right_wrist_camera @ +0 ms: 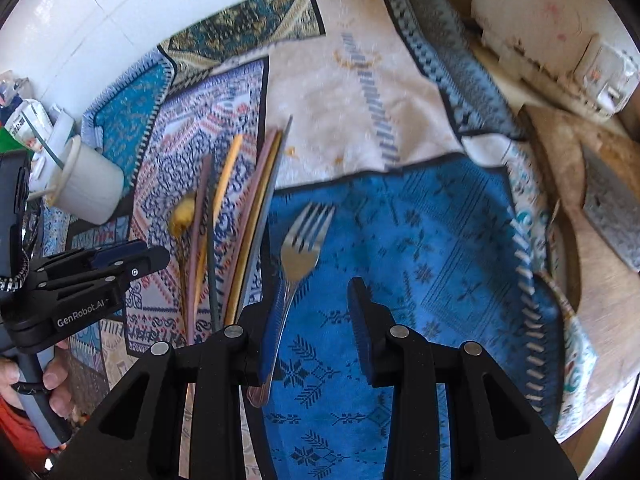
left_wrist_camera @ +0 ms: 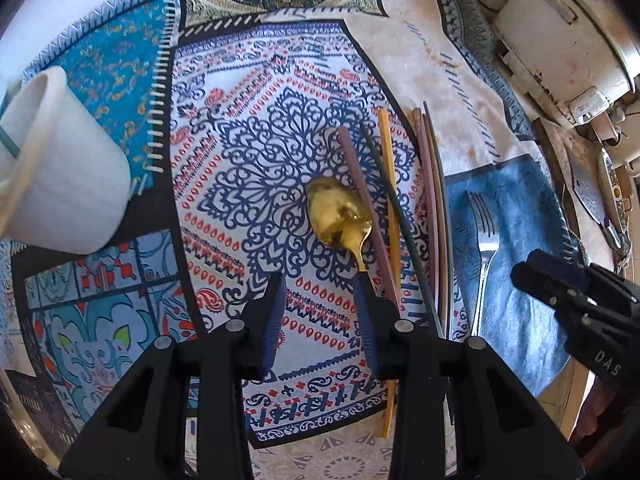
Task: Organize utensils
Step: 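Grasp the gold spoon with the left tool while the right tool grasps the silver fork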
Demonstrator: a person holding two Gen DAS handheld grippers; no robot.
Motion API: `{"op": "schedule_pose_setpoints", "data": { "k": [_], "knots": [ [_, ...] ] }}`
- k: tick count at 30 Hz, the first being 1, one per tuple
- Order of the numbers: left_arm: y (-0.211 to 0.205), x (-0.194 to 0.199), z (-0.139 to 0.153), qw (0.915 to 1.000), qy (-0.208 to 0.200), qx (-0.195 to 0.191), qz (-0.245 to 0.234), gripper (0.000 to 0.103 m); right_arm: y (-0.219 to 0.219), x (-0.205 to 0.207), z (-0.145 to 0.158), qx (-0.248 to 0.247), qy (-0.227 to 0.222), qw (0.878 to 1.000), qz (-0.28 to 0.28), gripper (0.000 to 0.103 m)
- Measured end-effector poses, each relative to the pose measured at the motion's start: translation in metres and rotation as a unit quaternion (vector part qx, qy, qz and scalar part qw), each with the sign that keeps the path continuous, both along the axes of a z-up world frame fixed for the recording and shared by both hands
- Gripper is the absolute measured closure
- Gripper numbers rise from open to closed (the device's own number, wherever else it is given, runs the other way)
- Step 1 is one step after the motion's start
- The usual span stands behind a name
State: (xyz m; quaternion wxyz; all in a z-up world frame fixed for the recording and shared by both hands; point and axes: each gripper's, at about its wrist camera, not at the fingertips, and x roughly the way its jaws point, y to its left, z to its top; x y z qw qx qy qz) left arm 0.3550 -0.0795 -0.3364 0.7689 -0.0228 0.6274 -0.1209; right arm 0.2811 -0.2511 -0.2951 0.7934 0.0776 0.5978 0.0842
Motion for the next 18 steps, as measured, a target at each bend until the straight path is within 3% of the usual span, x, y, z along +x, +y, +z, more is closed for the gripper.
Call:
{"op": "schedule_pose_setpoints", "data": {
  "k": [4,8,13,18],
  "knots": [
    [-0.003,0.001,-0.003,1.0000,-0.004,0.007,-0.004,0.069,0.000,-0.001,-0.014,0.016,0.022,1.000,0.000,0.073],
    [-0.001,0.005,-0.003,0.9999,-0.001,-0.010,0.004,0.069,0.002,-0.002,-0.021,0.022,0.031,0.999,0.003,0.073],
    [0.001,0.010,0.003,0.9994,-0.002,-0.034,0.011,0.069,0.003,-0.002,-0.020,0.013,0.023,1.000,0.010,0.073],
    [-0.010,0.017,-0.004,0.9997,0.002,-0.025,-0.002,0.072,0.010,0.007,-0.022,0.009,0.015,1.000,0.011,0.073]
  ]
}}
